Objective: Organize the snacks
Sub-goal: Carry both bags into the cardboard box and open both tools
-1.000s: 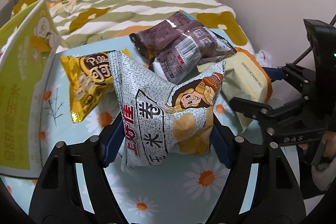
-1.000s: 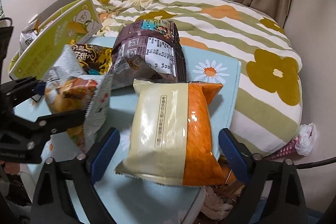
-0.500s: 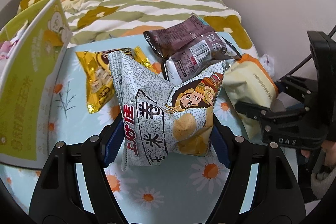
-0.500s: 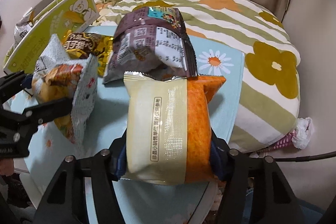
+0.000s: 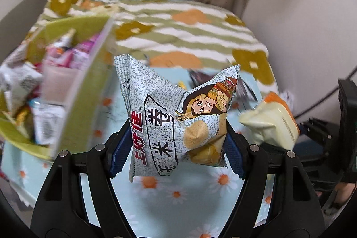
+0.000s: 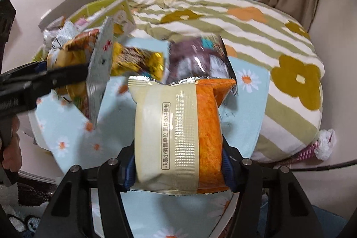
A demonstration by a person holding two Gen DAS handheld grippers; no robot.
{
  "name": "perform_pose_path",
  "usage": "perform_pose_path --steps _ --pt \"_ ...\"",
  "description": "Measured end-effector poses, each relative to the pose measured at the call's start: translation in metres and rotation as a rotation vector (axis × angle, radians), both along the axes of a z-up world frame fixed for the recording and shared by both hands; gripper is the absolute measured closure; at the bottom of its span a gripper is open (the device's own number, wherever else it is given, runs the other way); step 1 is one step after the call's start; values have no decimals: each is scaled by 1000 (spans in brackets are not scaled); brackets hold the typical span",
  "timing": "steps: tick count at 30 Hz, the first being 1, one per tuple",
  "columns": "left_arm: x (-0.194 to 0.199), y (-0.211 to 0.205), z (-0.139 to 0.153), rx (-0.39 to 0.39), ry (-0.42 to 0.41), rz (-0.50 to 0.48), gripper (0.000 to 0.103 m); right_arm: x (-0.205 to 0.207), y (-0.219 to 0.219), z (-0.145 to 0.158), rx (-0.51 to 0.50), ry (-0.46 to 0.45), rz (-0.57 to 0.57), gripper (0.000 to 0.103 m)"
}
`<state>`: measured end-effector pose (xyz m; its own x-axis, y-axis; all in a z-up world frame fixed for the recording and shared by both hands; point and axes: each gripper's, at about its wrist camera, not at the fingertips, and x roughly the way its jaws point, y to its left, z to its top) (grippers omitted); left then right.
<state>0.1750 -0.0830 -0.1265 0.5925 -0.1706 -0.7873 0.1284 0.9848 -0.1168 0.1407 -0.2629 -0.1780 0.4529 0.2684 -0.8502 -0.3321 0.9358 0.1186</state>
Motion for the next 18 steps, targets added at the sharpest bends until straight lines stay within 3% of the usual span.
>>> perform_pose_path --steps 9,18 --pt "35 98 61 0 -74 125 29 33 66 67 24 -111 77 46" --pt "109 204 98 11 -87 138 28 104 169 111 98 -163 90 46"
